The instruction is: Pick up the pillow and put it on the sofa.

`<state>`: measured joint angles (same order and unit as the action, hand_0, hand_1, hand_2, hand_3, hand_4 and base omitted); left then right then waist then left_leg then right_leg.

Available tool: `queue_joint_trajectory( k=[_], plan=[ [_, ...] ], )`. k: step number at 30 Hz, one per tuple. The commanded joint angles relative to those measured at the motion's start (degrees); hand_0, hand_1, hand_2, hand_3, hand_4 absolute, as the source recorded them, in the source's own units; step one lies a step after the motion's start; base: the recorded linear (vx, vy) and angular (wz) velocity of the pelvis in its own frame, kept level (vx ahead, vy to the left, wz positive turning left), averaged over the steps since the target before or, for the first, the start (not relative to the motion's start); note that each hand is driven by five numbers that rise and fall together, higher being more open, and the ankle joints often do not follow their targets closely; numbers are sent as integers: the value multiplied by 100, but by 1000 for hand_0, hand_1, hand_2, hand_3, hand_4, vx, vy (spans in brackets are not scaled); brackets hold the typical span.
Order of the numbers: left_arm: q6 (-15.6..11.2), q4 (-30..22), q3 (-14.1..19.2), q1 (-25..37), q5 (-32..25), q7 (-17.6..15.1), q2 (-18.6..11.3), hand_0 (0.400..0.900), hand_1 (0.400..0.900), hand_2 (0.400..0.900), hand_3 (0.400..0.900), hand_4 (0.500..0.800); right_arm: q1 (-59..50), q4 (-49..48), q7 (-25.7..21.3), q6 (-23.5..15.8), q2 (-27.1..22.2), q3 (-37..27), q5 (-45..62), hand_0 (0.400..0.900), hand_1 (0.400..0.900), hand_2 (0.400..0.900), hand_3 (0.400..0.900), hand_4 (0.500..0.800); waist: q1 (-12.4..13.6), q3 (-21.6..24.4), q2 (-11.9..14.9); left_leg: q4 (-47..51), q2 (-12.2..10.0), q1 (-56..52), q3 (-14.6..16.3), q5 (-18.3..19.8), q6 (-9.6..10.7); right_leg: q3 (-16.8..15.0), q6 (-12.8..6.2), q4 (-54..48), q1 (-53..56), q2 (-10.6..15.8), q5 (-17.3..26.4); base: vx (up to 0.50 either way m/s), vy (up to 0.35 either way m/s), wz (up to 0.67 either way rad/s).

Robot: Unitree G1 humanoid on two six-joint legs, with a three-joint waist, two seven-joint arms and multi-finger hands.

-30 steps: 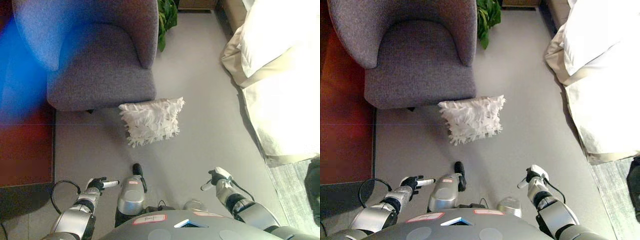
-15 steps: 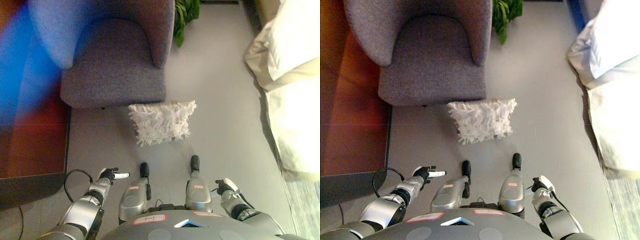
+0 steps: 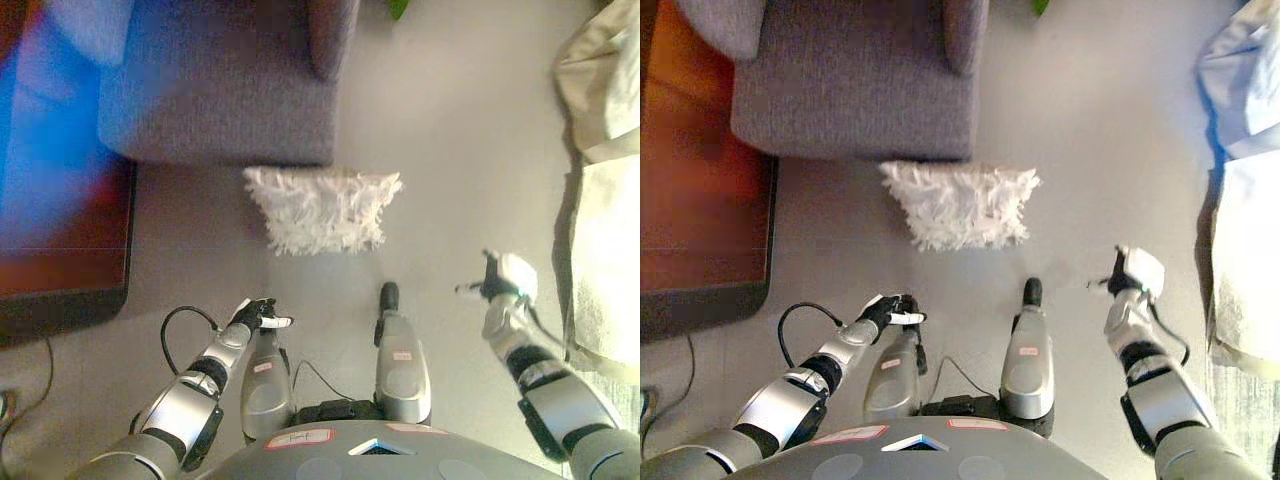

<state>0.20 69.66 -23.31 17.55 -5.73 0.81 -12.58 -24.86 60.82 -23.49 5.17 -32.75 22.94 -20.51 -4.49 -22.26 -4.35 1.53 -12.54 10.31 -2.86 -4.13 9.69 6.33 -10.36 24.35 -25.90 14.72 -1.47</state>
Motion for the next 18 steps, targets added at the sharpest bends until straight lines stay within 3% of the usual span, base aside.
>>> queue_joint_trajectory(
  k=[1,4,8,18],
  plan=[
    [82,-83,8,-400,-273,49,-633,900,900,900,900,800,-1090,-71,651,351,-585,3,152,900,900,900,900,800,393,29,186,304,-460,-804,176,143,-79,-131,-40,-619,-597,281,970,-16,-114,31],
    [73,-230,-3,-349,-459,57,-708,900,900,900,900,800,-1862,135,1311,539,-993,174,454,900,900,900,900,800,581,-91,71,281,-494,-503,71,37,-46,-77,50,-258,-911,253,788,-36,-93,30],
    [4,-460,-37,-409,-740,150,-756,900,900,900,900,800,-2571,320,1689,726,-1373,382,533,900,900,900,900,800,767,-212,-111,173,-512,-142,-38,-28,-30,-52,174,284,-1314,249,525,-28,-49,17],
    [-413,-945,-104,-555,-1379,306,-770,900,900,900,900,800,-4040,463,1983,1204,-1695,1256,241,900,900,900,900,800,1060,-520,-400,-239,-546,765,-116,-178,-99,0,499,1367,-2106,281,-39,-38,-41,8]
  ],
)
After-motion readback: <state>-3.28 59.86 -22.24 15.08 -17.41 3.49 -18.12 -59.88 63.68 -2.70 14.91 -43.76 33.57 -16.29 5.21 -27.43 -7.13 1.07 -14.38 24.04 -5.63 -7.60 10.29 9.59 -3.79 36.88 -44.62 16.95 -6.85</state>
